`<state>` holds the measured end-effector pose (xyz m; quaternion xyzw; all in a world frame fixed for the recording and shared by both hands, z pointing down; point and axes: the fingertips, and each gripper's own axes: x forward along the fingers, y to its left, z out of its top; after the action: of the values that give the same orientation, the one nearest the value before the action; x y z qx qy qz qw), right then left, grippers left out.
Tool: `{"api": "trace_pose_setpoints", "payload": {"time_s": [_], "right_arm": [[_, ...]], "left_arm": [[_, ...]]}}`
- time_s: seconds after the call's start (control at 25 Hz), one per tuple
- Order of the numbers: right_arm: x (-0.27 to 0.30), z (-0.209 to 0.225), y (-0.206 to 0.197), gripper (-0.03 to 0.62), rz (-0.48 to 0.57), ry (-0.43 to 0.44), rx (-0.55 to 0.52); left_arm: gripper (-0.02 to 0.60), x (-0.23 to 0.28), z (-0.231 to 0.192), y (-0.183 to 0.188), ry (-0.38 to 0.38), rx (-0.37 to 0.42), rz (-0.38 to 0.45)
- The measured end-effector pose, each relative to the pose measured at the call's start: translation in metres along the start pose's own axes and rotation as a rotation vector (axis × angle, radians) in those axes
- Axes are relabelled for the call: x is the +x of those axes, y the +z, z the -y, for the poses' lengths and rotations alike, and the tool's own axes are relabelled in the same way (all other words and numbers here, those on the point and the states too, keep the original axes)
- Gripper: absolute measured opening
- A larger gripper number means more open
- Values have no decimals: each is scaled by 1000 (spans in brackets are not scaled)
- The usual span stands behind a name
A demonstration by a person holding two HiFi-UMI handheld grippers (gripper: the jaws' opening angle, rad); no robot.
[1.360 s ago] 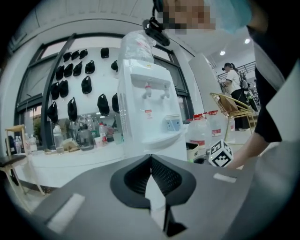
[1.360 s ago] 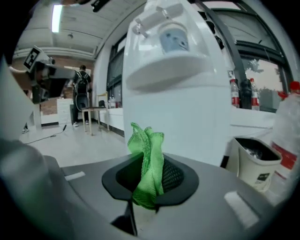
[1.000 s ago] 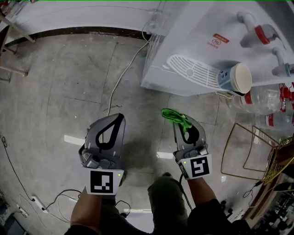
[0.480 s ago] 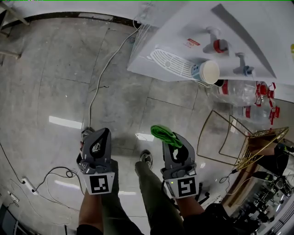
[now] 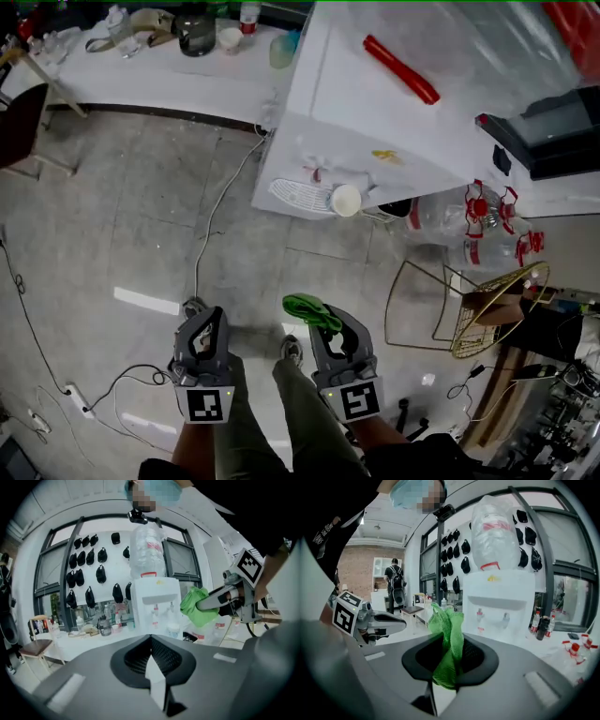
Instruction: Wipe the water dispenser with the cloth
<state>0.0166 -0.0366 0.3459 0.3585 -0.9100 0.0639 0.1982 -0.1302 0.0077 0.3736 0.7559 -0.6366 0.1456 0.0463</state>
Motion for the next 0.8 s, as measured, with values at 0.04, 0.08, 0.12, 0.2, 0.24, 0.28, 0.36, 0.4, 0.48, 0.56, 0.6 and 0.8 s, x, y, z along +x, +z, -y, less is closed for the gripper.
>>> {"api": "trace_pose_setpoints", "payload": {"time_s": [0.04, 0.08, 0.12, 0.2, 0.24, 0.28, 0.36, 0.4, 0.48, 0.56, 0.6, 0.8], "right_arm": [[-6, 0, 17, 81, 14, -3, 2], [-12, 0, 33, 81, 25, -7, 9], [-19, 1, 48, 81, 36, -12, 19], [-33, 3, 75, 81, 58, -24, 34], [-40, 3, 87, 81, 66, -28, 40], [-48, 3, 97, 81, 71, -32, 47], [-64, 5, 117, 81, 80, -39, 56], [-72, 6, 126, 81, 85, -43, 55], [-87, 8, 144, 81, 100, -50, 47], [-102, 10, 163, 81, 125, -56, 37], [-109, 11, 173, 81, 140, -58, 30], [-150, 18, 210, 81, 190, -58, 13]], "left_arm": [[2, -3, -2, 20, 2, 5, 15], [2, -5, -5, 38, 0, 12, 30], [2, -6, -6, 55, -7, 23, 40], [2, -11, -5, 79, -27, 15, 31], [2, -14, -4, 88, -35, -6, 17], [2, -17, -2, 99, -43, -22, 10], [2, -24, 2, 125, -62, -48, 18], [2, -27, 5, 138, -75, -58, 29], [2, -33, 12, 168, -111, -63, 52], [2, -40, 18, 195, -139, -59, 58], [2, -44, 20, 209, -143, -49, 64], [2, -70, 33, 268, -138, -25, 118]]}}
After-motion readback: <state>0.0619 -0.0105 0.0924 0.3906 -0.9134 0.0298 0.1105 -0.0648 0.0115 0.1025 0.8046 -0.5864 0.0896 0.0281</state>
